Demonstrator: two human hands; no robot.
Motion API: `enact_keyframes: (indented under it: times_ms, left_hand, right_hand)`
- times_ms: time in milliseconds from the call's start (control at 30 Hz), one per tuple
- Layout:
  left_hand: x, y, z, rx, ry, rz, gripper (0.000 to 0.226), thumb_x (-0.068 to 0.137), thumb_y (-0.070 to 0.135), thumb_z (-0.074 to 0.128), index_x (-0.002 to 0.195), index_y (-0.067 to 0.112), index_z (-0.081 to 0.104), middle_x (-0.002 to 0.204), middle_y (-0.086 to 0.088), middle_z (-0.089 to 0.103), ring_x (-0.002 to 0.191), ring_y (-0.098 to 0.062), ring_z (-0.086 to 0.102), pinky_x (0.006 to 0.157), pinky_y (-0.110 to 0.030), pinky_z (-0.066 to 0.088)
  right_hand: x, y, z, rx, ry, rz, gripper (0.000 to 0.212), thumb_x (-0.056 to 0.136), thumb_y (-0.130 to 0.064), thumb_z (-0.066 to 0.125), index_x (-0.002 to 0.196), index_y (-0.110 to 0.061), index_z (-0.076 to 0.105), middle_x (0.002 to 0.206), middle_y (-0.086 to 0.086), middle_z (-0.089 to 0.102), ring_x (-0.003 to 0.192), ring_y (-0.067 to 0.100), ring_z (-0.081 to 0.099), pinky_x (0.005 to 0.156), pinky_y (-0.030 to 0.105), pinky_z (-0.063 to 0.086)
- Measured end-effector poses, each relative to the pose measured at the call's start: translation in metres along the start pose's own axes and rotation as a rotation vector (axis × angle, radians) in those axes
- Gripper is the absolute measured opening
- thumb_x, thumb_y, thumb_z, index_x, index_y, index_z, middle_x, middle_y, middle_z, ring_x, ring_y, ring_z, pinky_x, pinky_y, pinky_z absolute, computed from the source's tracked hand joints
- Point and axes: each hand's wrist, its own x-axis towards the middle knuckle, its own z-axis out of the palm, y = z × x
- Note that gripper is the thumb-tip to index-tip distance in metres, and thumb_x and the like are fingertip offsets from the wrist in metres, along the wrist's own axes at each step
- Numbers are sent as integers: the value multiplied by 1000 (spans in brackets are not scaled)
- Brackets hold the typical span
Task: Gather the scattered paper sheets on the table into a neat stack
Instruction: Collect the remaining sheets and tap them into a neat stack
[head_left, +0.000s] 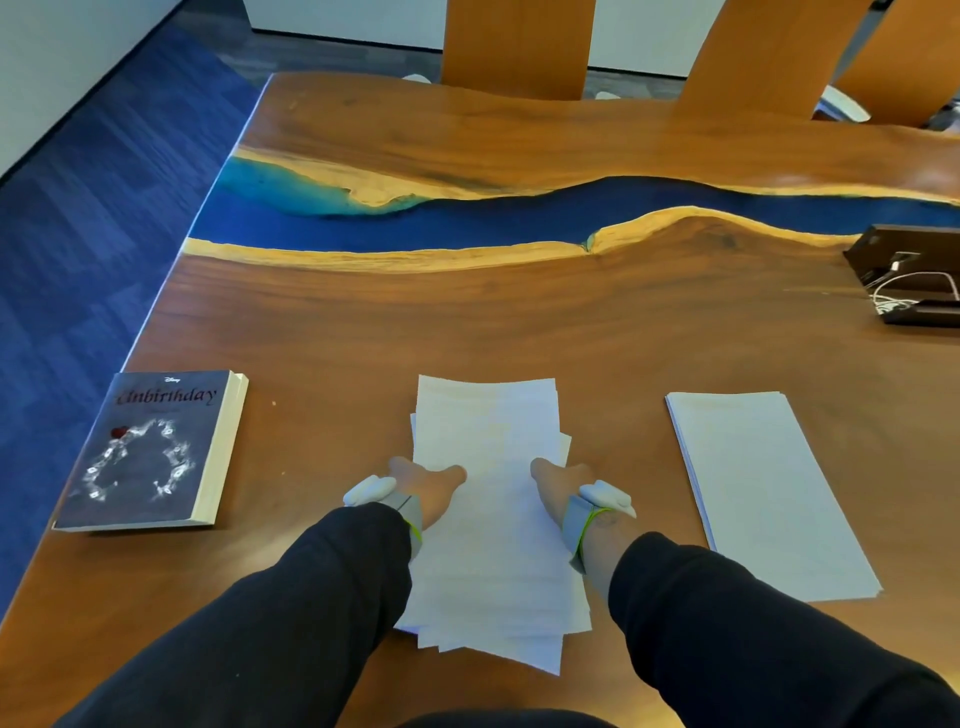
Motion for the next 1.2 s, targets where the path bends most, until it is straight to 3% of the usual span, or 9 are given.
enact_keyframes:
  times_ms: [100, 200, 300, 400, 467, 667, 833, 1000, 1200]
  left_hand:
    - [0, 1, 1, -15, -101, 30, 86, 88, 53, 65, 151, 3, 32, 148, -16, 47, 132, -37, 48, 96, -36, 41]
    - [2, -4, 0, 12, -135, 54, 85, 88, 56, 60, 153, 6, 35, 153, -13, 43, 139, -35, 42, 104, -38, 38]
    - [4, -6, -3, -86, -127, 61, 84, 87, 51, 63, 153, 9, 32, 147, -13, 47, 133, -35, 46, 106, -42, 41]
    - [4, -6, -7, -272, -197, 65, 73, 86, 44, 66, 145, 12, 38, 125, -10, 61, 113, -31, 61, 101, -45, 51]
    - [4, -8, -12, -226, -226, 80, 77, 83, 49, 63, 146, 11, 43, 132, -10, 60, 120, -33, 58, 106, -45, 46]
    - [12, -20, -19, -391, -237, 63, 67, 91, 42, 63, 148, 12, 44, 150, -9, 49, 136, -31, 45, 113, -43, 34]
    - [17, -30, -29, -849, -324, 9, 54, 88, 25, 65, 139, 12, 52, 133, -16, 65, 122, -34, 61, 103, -47, 46]
    - [18, -25, -55, -1011, -374, 91, 51, 88, 17, 53, 139, 8, 56, 127, -20, 70, 117, -40, 65, 104, -51, 45]
    - [5, -1, -74, -940, -216, 225, 43, 83, 14, 63, 126, 5, 65, 124, -20, 70, 112, -37, 68, 106, -50, 47]
  right_hand:
    - [8, 8, -5, 3, -107, 18, 66, 86, -38, 57, 135, 6, 48, 135, 11, 55, 99, 30, 59, 85, 29, 48]
    - [16, 14, -5, 23, -184, 63, 82, 64, -47, 57, 136, -8, 49, 130, 3, 55, 118, 27, 56, 106, 41, 43]
    - [20, 11, -1, 110, -222, 63, 84, 59, -37, 56, 139, -13, 41, 129, 7, 51, 123, 37, 53, 103, 52, 42]
    - [16, 3, -2, 235, -210, 27, 65, 64, -20, 57, 126, -8, 43, 111, 17, 56, 94, 37, 62, 80, 46, 53]
    - [16, -3, -4, 306, -245, -12, 45, 74, -12, 60, 116, -4, 48, 95, 19, 60, 76, 33, 63, 68, 42, 54]
    - [5, -28, -22, 343, -602, -191, 32, 85, -3, 69, 116, -10, 63, 101, 16, 74, 75, 29, 74, 60, 37, 60]
    - [-8, -53, -35, 205, -730, -337, 39, 88, 3, 60, 124, -11, 58, 114, 22, 67, 95, 38, 64, 90, 53, 52]
    - [-10, -67, -46, 106, -620, -510, 41, 82, 6, 57, 117, -14, 64, 107, 18, 71, 86, 34, 68, 83, 53, 54]
    - [-14, -72, -43, 233, -346, -694, 38, 83, 2, 54, 111, -21, 64, 106, 8, 72, 87, 21, 66, 72, 31, 55]
